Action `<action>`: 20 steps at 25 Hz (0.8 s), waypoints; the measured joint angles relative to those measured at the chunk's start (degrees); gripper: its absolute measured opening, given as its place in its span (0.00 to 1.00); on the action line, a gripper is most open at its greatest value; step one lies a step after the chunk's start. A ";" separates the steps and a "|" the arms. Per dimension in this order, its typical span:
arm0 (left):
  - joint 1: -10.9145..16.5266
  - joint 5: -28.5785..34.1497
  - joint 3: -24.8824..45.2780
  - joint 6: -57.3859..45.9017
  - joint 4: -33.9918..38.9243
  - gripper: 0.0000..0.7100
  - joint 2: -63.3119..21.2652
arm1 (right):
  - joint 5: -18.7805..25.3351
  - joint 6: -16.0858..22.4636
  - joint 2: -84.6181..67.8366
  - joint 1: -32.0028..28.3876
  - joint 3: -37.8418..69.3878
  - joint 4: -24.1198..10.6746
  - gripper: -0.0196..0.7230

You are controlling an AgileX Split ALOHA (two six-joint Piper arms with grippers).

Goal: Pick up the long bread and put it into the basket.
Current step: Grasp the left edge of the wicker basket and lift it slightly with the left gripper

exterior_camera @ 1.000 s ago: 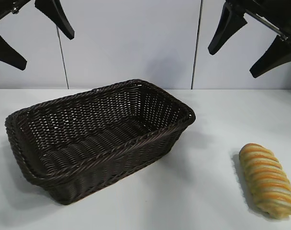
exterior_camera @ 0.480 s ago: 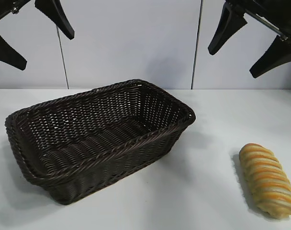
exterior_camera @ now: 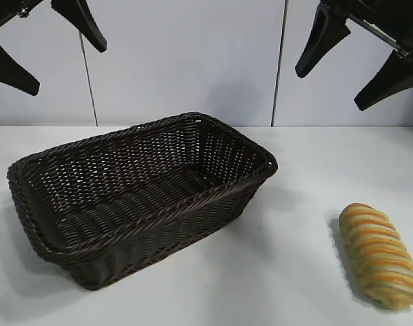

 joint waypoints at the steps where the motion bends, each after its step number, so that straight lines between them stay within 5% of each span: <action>1: 0.00 -0.25 0.00 -0.04 0.00 0.98 0.00 | 0.00 0.00 0.00 0.00 0.00 0.00 0.92; 5: 1.16 3.96 0.00 -1.89 1.07 0.98 0.00 | 0.00 -0.22 0.00 0.00 0.00 0.00 0.92; 11: 0.24 8.50 6.06 -12.89 14.40 0.98 -2.97 | 0.10 -0.68 0.00 0.00 0.00 0.00 0.92; 16: -0.07 4.50 16.54 -17.67 16.26 0.98 -5.61 | 0.26 -0.82 0.00 0.00 0.00 0.00 0.92; 20: -0.07 -1.86 24.88 -15.88 10.73 0.98 -4.83 | 0.39 -0.94 0.00 0.00 0.00 0.00 0.92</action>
